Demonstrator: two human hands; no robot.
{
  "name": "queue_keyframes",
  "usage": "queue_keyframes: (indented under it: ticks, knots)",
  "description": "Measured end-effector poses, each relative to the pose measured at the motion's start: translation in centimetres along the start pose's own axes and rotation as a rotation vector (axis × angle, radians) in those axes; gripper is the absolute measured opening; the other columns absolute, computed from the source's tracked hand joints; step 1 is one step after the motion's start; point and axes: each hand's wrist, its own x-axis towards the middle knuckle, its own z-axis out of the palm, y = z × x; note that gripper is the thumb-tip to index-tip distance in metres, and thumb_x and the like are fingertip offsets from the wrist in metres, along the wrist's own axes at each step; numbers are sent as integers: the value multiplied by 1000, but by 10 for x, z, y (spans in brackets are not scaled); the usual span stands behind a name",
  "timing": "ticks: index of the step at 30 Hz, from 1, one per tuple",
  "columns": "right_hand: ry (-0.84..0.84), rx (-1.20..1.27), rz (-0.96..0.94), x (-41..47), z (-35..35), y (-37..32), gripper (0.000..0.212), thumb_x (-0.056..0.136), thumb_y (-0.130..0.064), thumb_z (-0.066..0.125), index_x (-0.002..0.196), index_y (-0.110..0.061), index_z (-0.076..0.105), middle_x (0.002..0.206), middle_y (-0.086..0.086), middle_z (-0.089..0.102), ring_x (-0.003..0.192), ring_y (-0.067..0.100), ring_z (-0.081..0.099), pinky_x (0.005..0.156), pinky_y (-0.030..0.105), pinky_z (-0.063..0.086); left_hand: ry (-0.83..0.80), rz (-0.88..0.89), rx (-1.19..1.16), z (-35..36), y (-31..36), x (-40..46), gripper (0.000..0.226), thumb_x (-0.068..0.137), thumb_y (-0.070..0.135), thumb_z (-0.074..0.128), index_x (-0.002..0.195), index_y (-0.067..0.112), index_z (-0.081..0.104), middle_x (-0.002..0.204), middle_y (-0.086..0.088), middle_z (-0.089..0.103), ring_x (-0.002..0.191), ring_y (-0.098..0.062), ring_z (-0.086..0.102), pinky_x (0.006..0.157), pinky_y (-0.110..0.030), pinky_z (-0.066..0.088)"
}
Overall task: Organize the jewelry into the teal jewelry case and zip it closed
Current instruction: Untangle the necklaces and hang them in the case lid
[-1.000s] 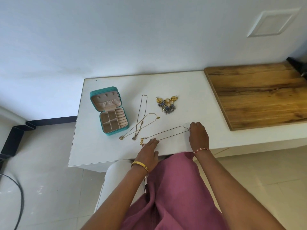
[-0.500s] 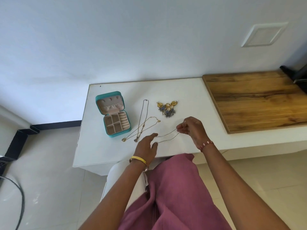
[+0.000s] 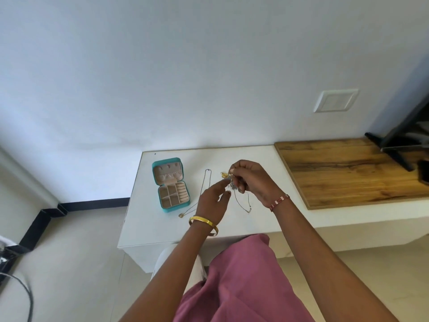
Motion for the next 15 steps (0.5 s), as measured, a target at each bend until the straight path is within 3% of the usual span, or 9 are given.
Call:
queue_keyframes:
  ticks: [5, 8, 10, 15]
  knots:
    - [-9, -19, -44, -21, 8, -24, 15, 86, -8, 52, 73, -14, 57, 48, -1, 52, 39, 12, 37, 49, 25, 29, 68, 48, -60, -14, 23, -14, 25, 88, 7, 50, 109, 10, 64, 105, -5, 68, 93, -14, 60, 77, -11, 42]
    - [-8, 8, -64, -33, 10, -35, 13, 88, -9, 52, 77, -13, 58, 47, -1, 50, 38, 12, 36, 47, 23, 33, 98, 58, -147, -23, 35, -21, 18, 88, 6, 51, 86, 13, 68, 83, 0, 67, 81, -15, 60, 76, -20, 46]
    - [-10, 74, -75, -42, 12, -42, 12, 89, -8, 53, 79, -12, 59, 48, 0, 48, 38, 11, 34, 46, 22, 32, 98, 40, -262, -29, 41, -28, 26, 88, 3, 49, 72, 19, 62, 70, 4, 66, 70, -11, 63, 73, -25, 49]
    - [-66, 355, -78, -55, 14, -53, 16, 91, -4, 50, 95, -8, 65, 50, -3, 45, 39, 7, 31, 40, 17, 27, 156, 35, -354, -41, 45, -42, 29, 90, 1, 45, 75, 22, 60, 56, -2, 58, 43, -3, 51, 54, -21, 48]
